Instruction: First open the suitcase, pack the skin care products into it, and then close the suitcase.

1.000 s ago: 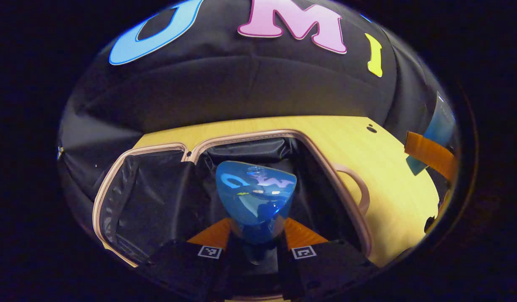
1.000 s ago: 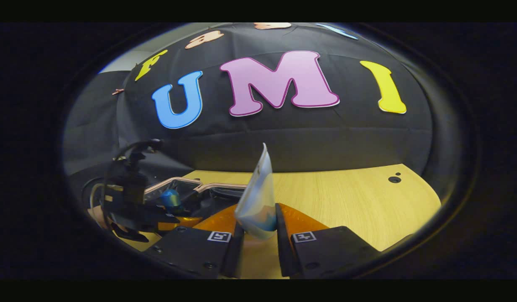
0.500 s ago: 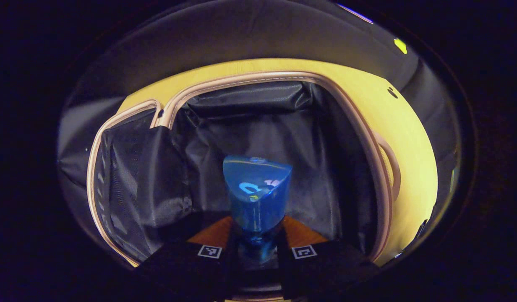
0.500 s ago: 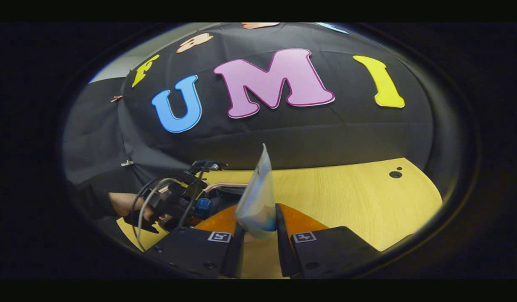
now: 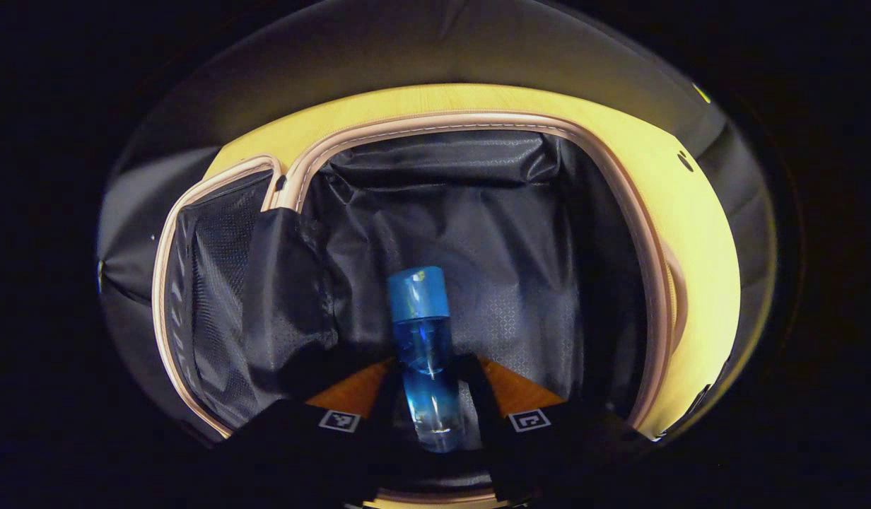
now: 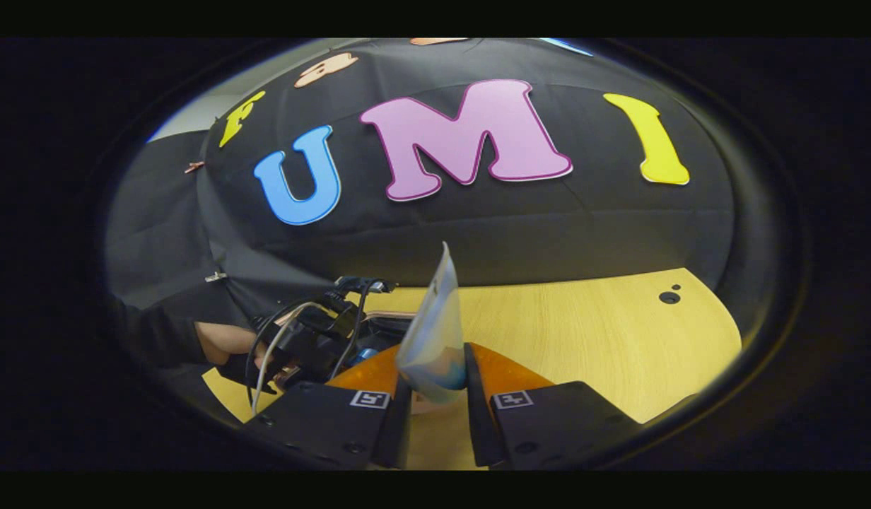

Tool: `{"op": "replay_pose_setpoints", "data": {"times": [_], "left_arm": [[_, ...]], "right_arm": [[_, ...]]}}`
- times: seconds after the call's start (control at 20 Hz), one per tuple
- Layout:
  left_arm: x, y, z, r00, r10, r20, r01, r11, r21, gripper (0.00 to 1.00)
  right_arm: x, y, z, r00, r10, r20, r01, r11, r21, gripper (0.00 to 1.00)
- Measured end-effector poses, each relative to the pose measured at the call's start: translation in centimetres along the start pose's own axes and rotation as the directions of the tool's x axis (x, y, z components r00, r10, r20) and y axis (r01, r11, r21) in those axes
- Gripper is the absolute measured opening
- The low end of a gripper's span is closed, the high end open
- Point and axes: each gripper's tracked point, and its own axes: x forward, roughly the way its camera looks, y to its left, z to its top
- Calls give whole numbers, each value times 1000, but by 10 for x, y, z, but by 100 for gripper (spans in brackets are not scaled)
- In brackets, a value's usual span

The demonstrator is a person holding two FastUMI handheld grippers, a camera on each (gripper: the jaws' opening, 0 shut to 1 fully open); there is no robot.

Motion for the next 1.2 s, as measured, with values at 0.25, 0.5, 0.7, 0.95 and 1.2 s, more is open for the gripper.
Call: {"op": "replay_pose_setpoints", "data": {"times": [0.25, 0.5, 0.7, 0.95, 1.2], "left_arm": [[-52, 13, 27, 963, 6, 269, 10, 998, -60, 76], [-148, 65, 34, 836, 80, 543, -5, 990, -139, 94], [-199, 100, 1, 781, 97, 618, 42, 977, -207, 95], [-215, 109, -49, 784, 7, 621, 191, 949, -252, 96], [-204, 138, -82, 808, 35, 588, 143, 957, -253, 96]], "right_arm": [[16, 35, -5, 999, 23, -38, -23, 1000, -10, 37], [55, 74, -28, 993, 23, -115, -24, 1000, -11, 37], [98, 95, -77, 962, -18, -273, 20, 1000, 2, 38], [125, 102, -152, 870, -83, -486, 87, 996, -15, 38], [132, 93, -183, 799, -168, -577, 189, 982, -25, 34]]}}
